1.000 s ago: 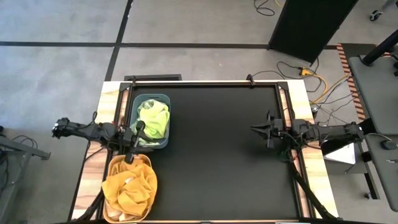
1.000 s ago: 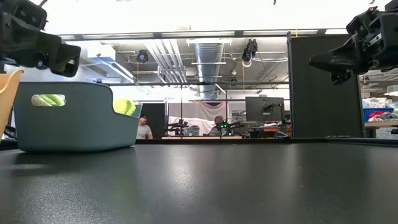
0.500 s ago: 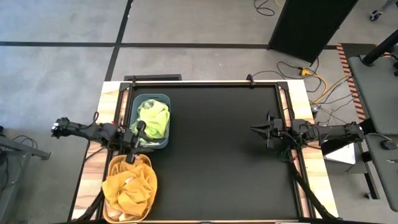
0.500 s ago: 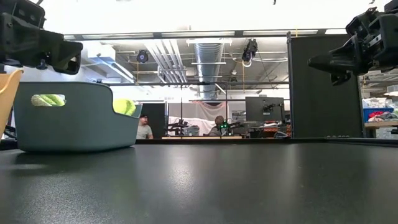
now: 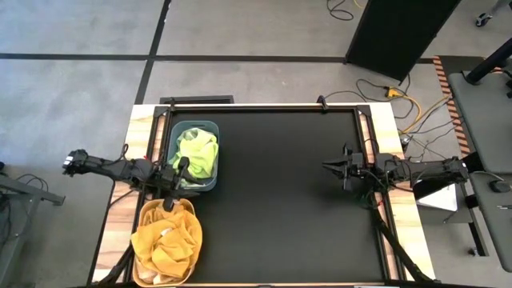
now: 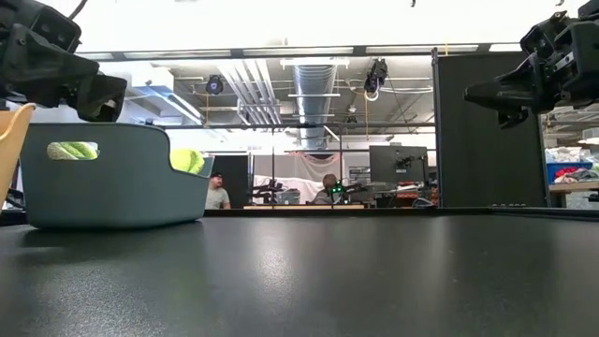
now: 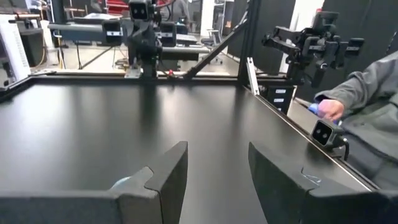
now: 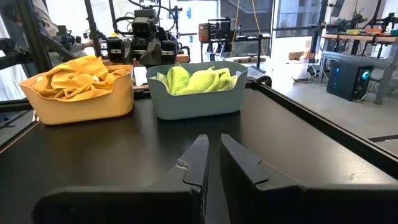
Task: Sort towels by color in basket
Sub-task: Return to Home Position
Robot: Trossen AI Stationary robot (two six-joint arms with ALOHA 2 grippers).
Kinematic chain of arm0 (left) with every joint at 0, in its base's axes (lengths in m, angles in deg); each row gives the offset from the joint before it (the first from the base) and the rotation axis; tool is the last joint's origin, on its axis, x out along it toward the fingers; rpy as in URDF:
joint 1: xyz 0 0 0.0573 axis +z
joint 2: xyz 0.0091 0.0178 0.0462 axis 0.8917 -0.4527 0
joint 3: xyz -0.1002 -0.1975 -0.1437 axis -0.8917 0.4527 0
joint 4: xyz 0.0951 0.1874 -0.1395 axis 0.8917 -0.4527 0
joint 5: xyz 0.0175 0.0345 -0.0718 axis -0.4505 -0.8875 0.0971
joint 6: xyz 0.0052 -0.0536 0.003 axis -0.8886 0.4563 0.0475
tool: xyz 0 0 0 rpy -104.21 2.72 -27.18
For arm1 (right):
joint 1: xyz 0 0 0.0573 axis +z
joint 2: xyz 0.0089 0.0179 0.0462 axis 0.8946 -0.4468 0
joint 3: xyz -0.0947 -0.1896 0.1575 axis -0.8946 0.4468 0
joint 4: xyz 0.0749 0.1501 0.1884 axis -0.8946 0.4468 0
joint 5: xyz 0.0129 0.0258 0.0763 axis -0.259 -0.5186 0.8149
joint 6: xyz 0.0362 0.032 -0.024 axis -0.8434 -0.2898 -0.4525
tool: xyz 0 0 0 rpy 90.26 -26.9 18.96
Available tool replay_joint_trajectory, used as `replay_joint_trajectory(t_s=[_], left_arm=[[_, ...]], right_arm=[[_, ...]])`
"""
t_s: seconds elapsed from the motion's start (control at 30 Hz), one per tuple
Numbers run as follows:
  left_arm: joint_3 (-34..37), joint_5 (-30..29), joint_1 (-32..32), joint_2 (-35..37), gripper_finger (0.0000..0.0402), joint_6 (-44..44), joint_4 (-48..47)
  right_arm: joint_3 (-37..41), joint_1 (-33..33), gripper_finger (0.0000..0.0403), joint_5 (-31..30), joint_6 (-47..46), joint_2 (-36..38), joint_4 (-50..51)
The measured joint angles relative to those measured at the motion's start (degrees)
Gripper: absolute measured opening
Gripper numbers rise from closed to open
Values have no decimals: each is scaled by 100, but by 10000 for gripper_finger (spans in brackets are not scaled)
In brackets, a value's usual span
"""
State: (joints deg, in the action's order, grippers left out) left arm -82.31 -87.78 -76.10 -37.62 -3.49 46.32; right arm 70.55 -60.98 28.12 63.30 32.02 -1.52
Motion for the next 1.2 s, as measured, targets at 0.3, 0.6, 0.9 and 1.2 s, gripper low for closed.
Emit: replay_joint_trajectory(t_s=[0.3,0.6,0.9,1.2], left_arm=[[-9,0,0,-104,155,7,55],[-11,2,0,-147,155,7,84],[-13,2,0,-147,155,7,84],[-20,2,0,-150,155,8,84]], right_arm=[[2,0,28,-2,0,0,1],[2,0,28,-2,0,0,2],[4,0,28,-2,0,0,2],[4,0,28,-2,0,0,3]])
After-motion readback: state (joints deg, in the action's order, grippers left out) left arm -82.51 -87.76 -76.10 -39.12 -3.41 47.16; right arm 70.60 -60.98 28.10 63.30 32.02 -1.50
